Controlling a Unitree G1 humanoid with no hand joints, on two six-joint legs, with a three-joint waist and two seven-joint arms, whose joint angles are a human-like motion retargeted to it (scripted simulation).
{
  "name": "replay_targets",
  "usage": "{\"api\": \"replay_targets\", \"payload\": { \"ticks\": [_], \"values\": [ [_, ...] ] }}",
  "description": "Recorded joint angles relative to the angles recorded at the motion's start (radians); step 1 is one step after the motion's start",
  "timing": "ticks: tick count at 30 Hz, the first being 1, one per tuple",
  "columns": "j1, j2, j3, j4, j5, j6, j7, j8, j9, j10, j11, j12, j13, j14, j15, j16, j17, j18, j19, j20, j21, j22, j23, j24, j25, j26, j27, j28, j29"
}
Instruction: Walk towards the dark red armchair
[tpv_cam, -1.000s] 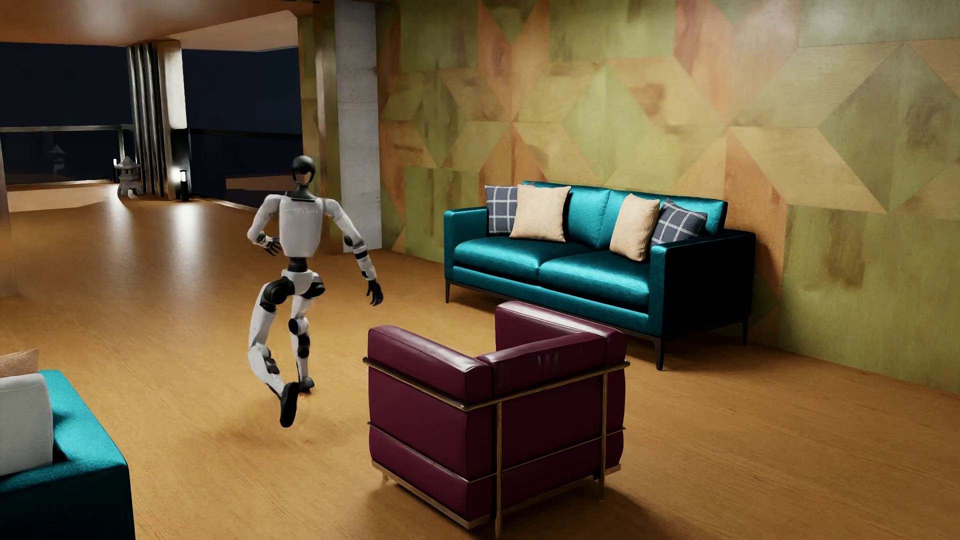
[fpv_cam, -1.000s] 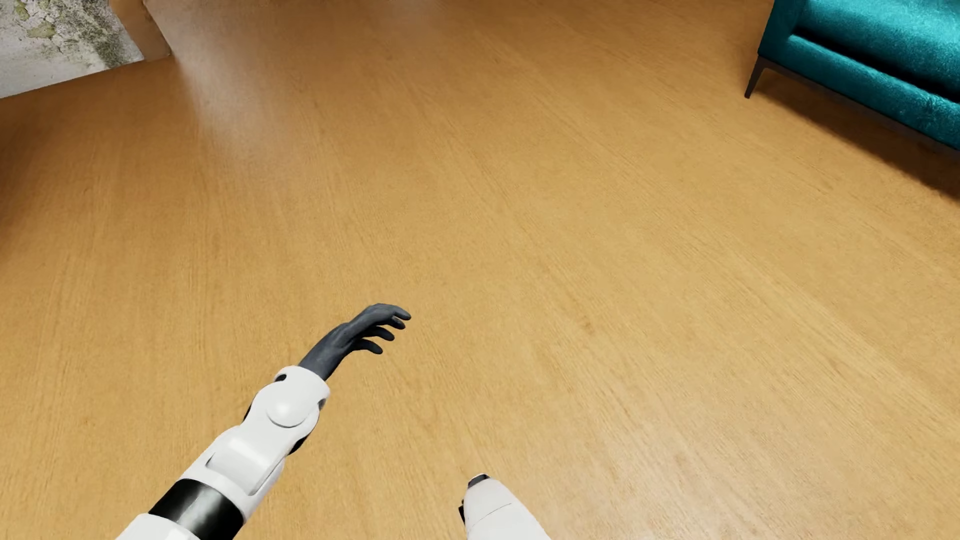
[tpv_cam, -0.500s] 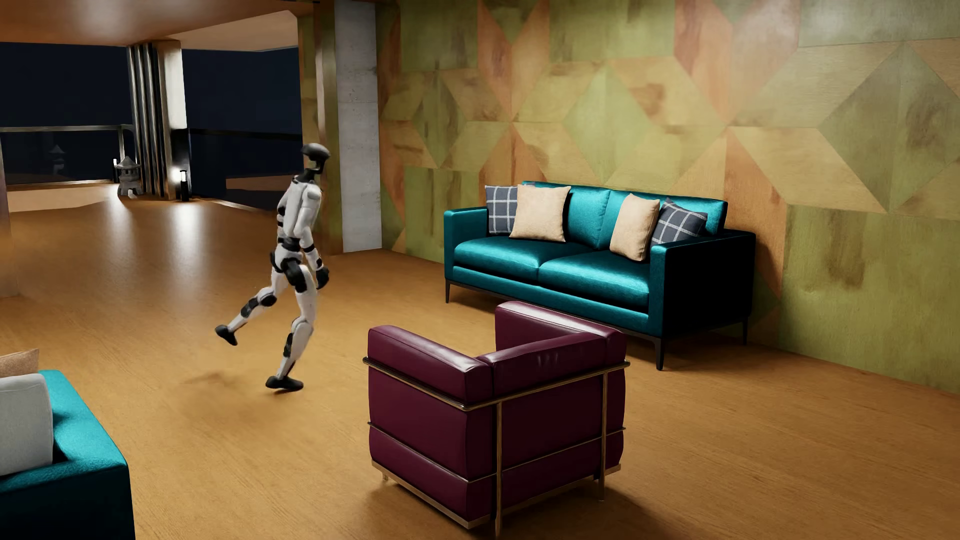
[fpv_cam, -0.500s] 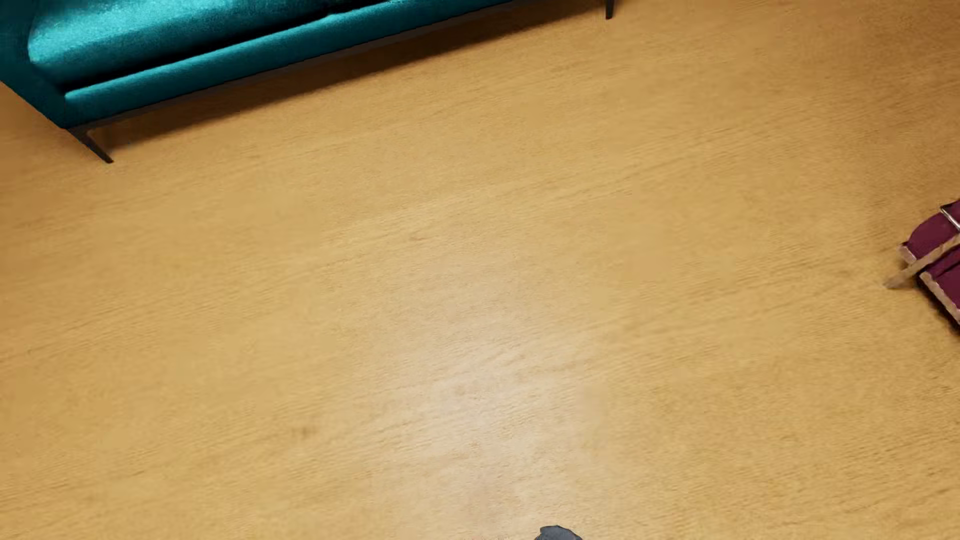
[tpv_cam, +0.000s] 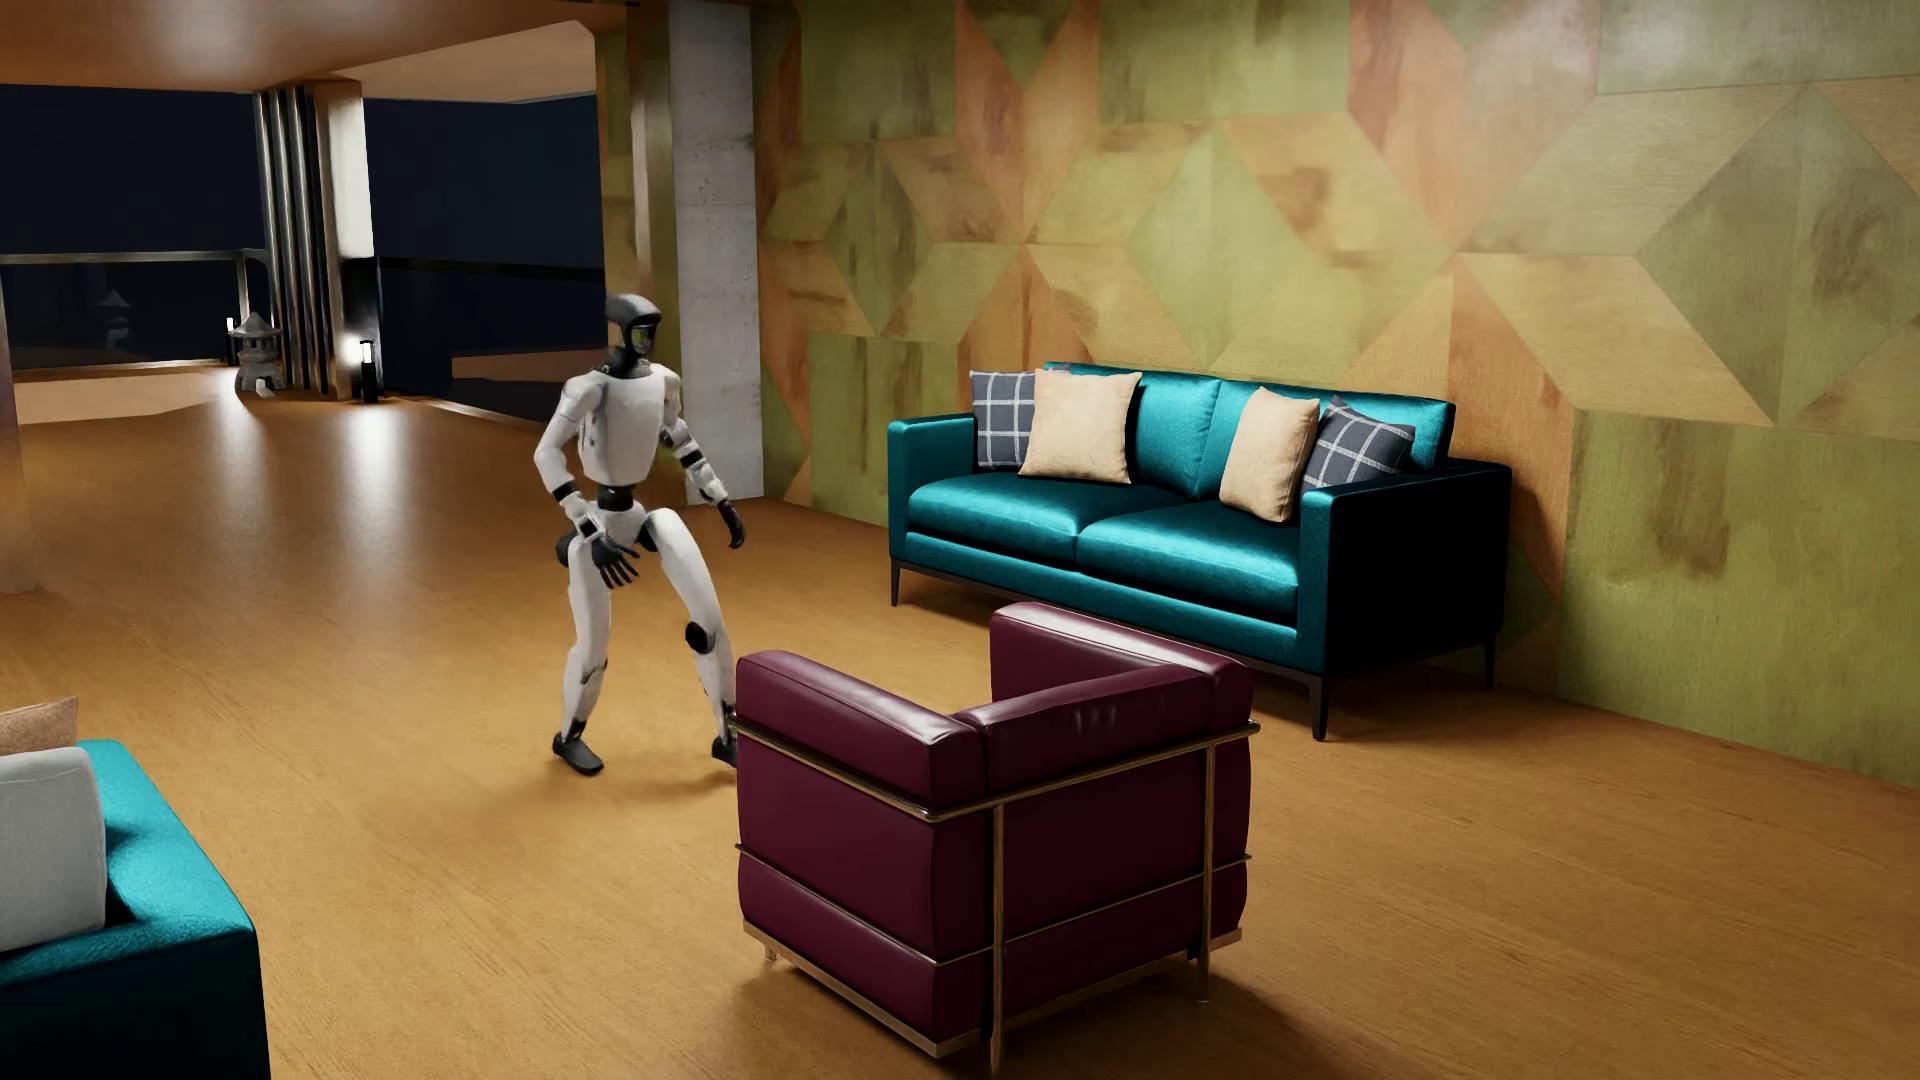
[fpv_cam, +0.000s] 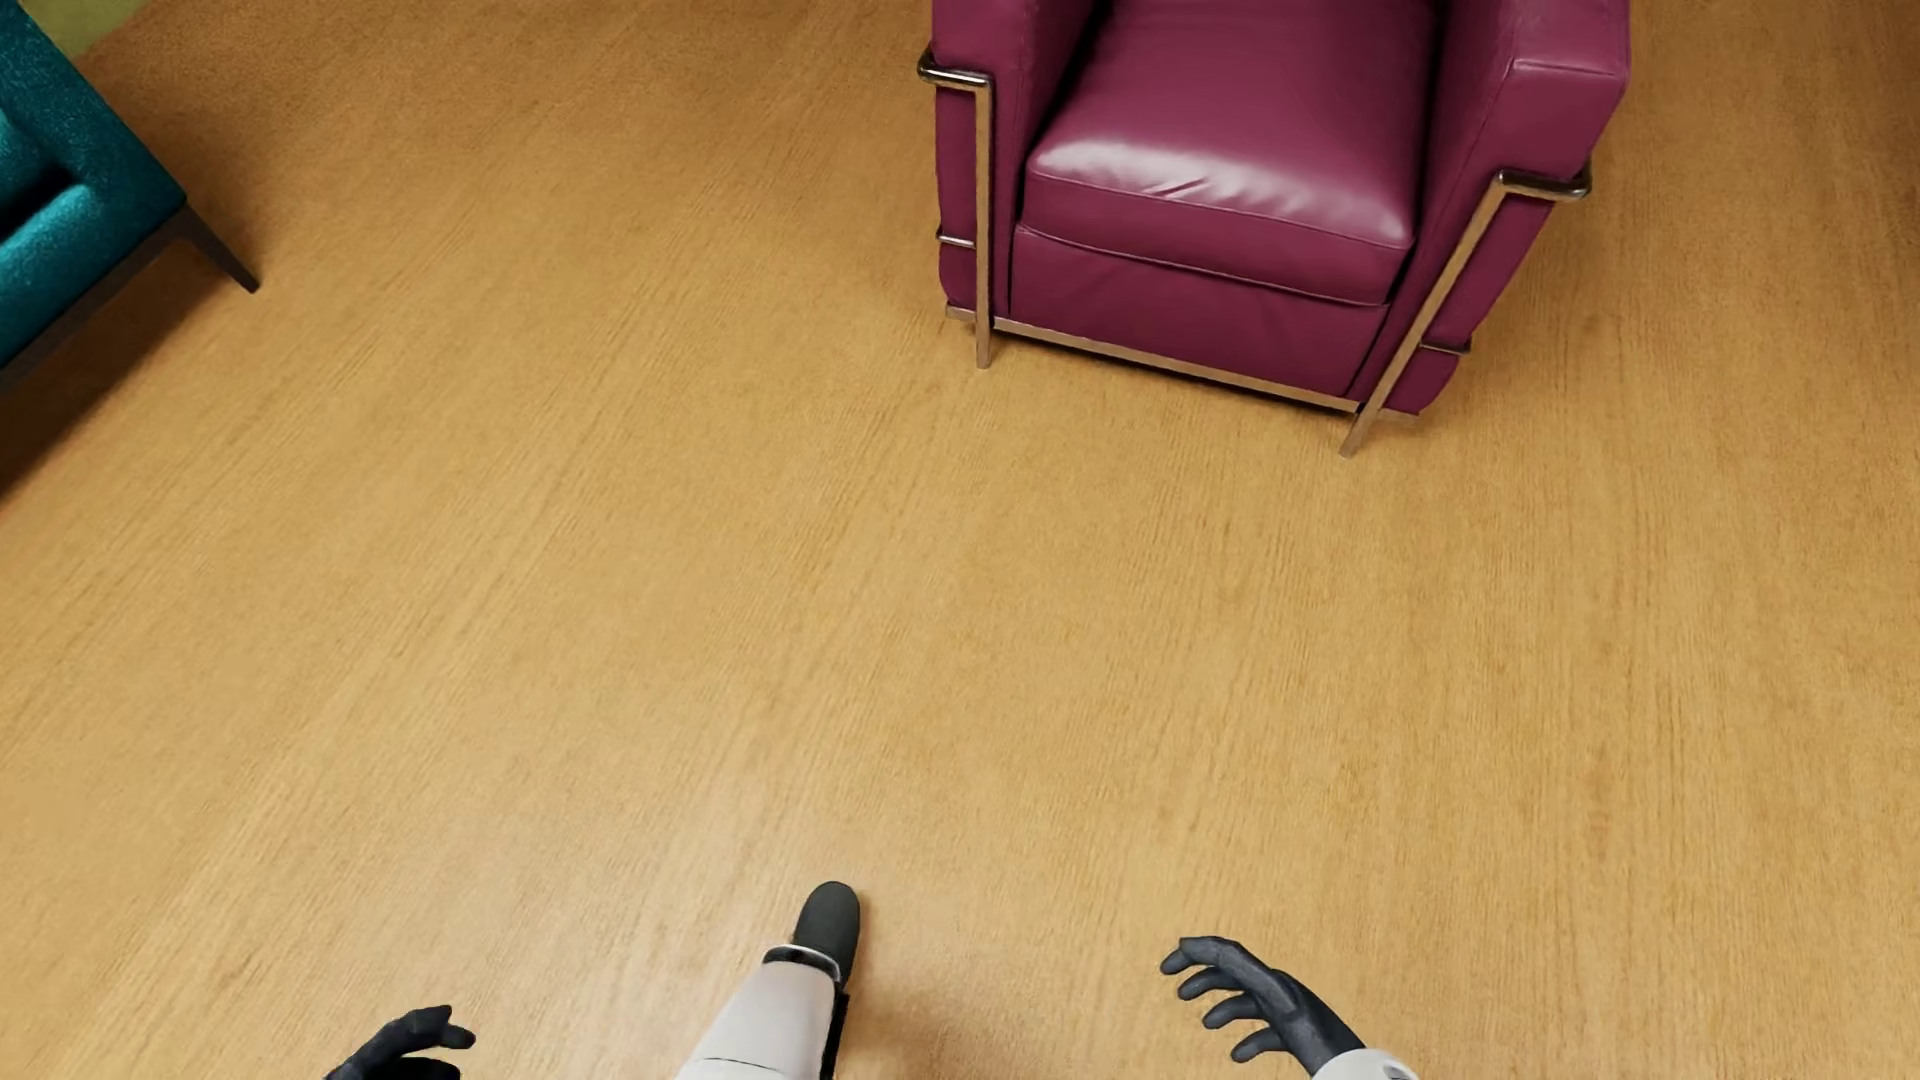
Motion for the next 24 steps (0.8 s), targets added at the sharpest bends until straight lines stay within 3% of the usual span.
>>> {"api": "replay_targets", "payload": {
  "ticks": [2, 6, 9, 12, 14, 16, 18, 20, 22, 24],
  "values": [
    [-0.004, 0.06, 0.038, 0.017, -0.018, 0.012, 0.0, 0.0, 0.01, 0.027, 0.02, -0.064, 0.006, 0.038, -0.045, 0.001, 0.002, 0.0, 0.0, 0.089, 0.018, -0.063, 0.046, 0.0, 0.0, 0.0, 0.0, 0.0, 0.0],
    [0.142, 0.164, 0.019, 0.056, -0.029, 0.047, 0.0, 0.0, -0.045, 0.063, 0.059, -0.07, 0.031, -0.071, -0.038, -0.02, 0.05, 0.0, 0.0, 0.096, 0.068, -0.05, 0.137, 0.0, 0.0, 0.0, 0.0, 0.0, 0.0],
    [0.226, 0.168, -0.129, -0.001, -0.051, 0.005, 0.0, 0.0, -0.085, 0.079, 0.198, -0.05, 0.113, 0.014, 0.122, -0.043, 0.112, 0.0, 0.0, -0.054, 0.027, 0.122, 0.199, 0.0, 0.0, 0.0, 0.0, 0.0, 0.0],
    [0.36, -0.001, -0.204, -0.022, -0.044, -0.04, 0.0, 0.0, -0.101, 0.054, 0.551, -0.045, 0.192, -0.073, 0.363, -0.065, 0.152, 0.0, 0.0, -0.179, 0.036, 0.311, 0.295, 0.0, 0.0, 0.0, 0.0, 0.0, 0.0],
    [0.462, -0.132, -0.206, -0.025, -0.052, -0.057, 0.0, 0.0, -0.069, 0.049, 0.801, -0.015, 0.197, -0.155, 0.373, -0.072, 0.13, 0.0, 0.0, -0.204, 0.095, 0.309, 0.314, 0.0, 0.0, 0.0, 0.0, 0.0, 0.0],
    [0.549, -0.233, -0.219, -0.024, -0.071, -0.052, 0.0, 0.0, -0.041, 0.044, 0.9, 0.014, 0.207, -0.22, 0.376, -0.081, 0.11, 0.0, 0.0, -0.219, 0.099, 0.283, 0.332, 0.0, 0.0, 0.0, 0.0, 0.0, 0.0],
    [0.616, -0.315, -0.238, -0.014, -0.085, -0.031, 0.0, 0.0, -0.028, 0.043, 0.816, 0.035, 0.223, -0.273, 0.442, -0.094, 0.097, 0.0, 0.0, -0.229, 0.046, 0.269, 0.347, 0.0, 0.0, 0.0, 0.0, 0.0, 0.0],
    [0.686, -0.352, -0.257, -0.004, -0.082, 0.001, 0.0, 0.0, -0.02, 0.038, 0.549, 0.054, 0.237, -0.331, 0.529, -0.104, 0.079, 0.0, 0.0, -0.256, -0.01, 0.257, 0.33, 0.0, 0.0, 0.0, 0.0, 0.0, 0.0],
    [0.751, -0.353, -0.276, -0.003, -0.07, 0.024, 0.0, 0.0, -0.017, 0.028, 0.255, 0.064, 0.233, -0.39, 0.501, -0.099, 0.07, 0.0, 0.0, -0.294, -0.028, 0.247, 0.309, 0.0, 0.0, 0.0, 0.0, 0.0, 0.0],
    [0.794, -0.34, -0.302, -0.015, -0.079, 0.035, 0.0, 0.0, -0.023, 0.027, -0.015, 0.065, 0.223, -0.446, 0.358, -0.086, 0.072, 0.0, 0.0, -0.321, -0.03, 0.244, 0.296, 0.0, 0.0, 0.0, 0.0, 0.0, 0.0]
  ]
}}
